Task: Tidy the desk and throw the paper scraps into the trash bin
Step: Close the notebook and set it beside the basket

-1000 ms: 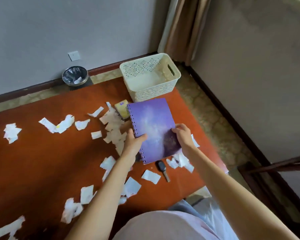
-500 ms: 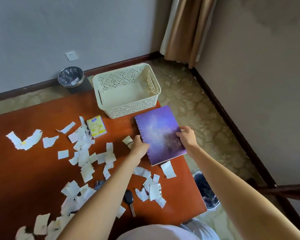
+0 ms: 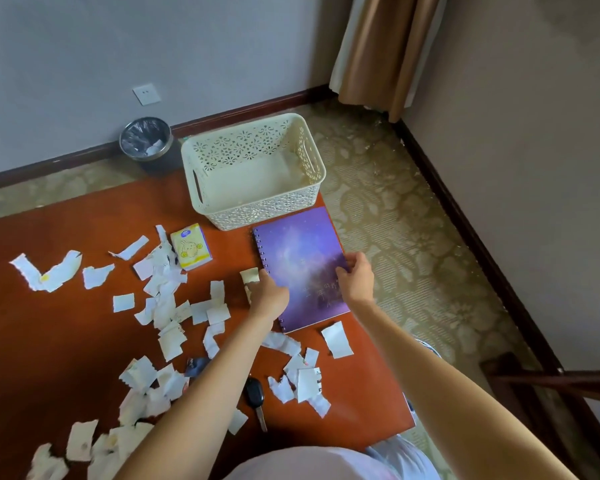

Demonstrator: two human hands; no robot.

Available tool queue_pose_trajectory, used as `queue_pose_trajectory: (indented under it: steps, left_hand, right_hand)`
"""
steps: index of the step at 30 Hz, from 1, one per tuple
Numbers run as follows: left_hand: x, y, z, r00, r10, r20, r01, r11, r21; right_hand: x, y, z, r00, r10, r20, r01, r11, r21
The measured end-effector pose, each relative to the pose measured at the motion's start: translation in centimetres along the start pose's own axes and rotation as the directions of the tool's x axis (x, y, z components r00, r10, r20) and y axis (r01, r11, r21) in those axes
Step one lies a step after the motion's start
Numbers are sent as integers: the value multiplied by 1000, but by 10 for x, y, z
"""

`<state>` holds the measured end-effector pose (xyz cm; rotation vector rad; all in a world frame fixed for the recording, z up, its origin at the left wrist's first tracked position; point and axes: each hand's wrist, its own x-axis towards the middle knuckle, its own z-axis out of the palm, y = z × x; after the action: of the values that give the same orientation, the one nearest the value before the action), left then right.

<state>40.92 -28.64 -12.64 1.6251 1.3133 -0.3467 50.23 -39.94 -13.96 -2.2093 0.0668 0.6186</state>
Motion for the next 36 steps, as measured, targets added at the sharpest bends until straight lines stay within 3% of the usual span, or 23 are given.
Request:
queue_pose_trajectory:
  steps: [21,24,27,32,36]
  left_hand:
    - [-21,-5,-13,998,46,42,-46,999,-3]
    - [-32,-3,-23,996,81,47,-82,997,12]
    - [-47,-4,-47,992,126,6,-126,992,-24]
    - [-75,-35,-113,953,251,-169,-240,967,85]
    - [-96,-97,-177,910,251,-330,-224,967,118]
  right_hand:
    - [-22,-3,-2,997,-62,42,70,976,-207]
    - [-33,-9,-1,976,-218,21,211,913,-350]
    - [-50,-26,5,934,-340,105,352,835,-423]
    - [-97,-66,40,858,-412,306,512,735,-445]
    - [-152,-90,97,744,-475,471,658,644,-390]
